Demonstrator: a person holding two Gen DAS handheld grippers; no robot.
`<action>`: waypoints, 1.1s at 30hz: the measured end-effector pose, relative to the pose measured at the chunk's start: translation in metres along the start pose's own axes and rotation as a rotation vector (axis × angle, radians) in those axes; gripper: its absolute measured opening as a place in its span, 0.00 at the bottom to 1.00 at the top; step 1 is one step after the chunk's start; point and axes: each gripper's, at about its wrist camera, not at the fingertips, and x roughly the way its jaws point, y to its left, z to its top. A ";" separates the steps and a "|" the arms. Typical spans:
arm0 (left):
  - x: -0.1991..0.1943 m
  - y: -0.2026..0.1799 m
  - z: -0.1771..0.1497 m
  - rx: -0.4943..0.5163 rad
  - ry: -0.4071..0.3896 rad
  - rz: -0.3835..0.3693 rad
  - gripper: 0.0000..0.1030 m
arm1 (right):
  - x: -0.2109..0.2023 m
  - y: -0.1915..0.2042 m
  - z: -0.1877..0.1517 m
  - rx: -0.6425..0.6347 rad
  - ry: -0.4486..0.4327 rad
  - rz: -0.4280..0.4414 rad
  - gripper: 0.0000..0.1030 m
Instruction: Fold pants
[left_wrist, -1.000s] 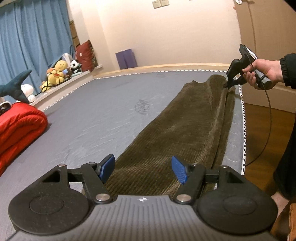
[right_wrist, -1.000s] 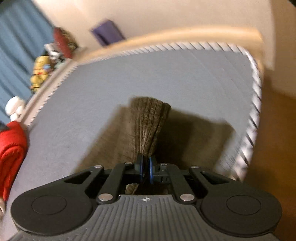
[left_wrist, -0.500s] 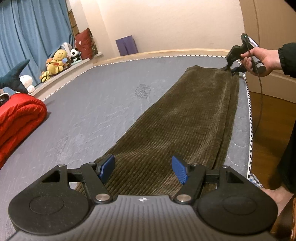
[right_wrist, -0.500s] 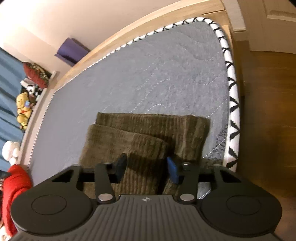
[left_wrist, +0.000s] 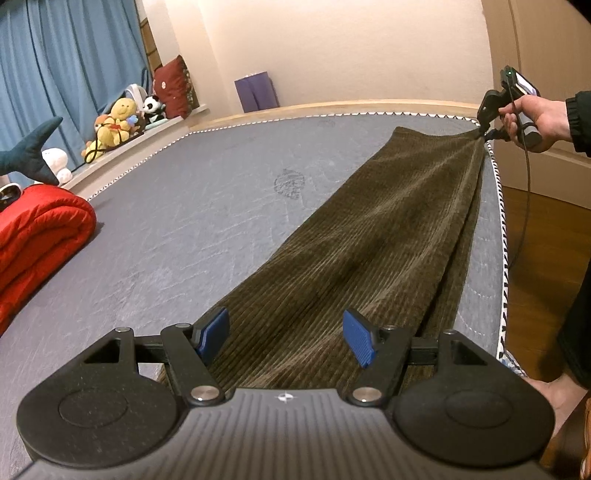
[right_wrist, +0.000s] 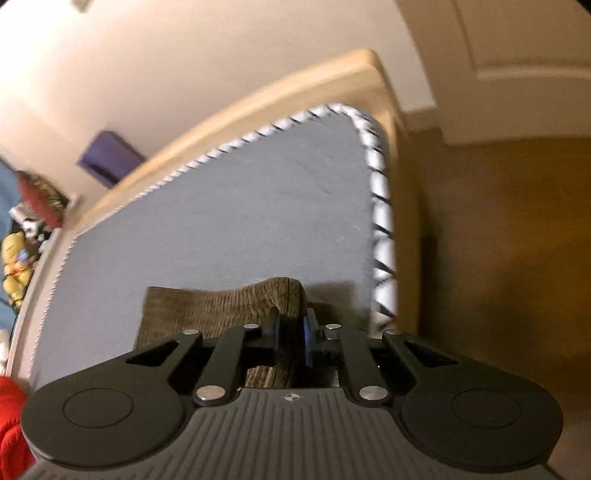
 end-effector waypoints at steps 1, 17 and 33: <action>-0.001 0.001 -0.001 0.000 0.003 0.001 0.71 | 0.002 0.001 -0.001 -0.016 0.005 0.004 0.12; 0.003 0.003 -0.064 0.058 0.199 -0.183 0.60 | -0.018 0.098 -0.053 -0.473 -0.012 0.192 0.40; -0.055 0.058 -0.092 0.012 0.160 -0.430 0.02 | 0.005 0.158 -0.129 -0.719 0.263 0.281 0.44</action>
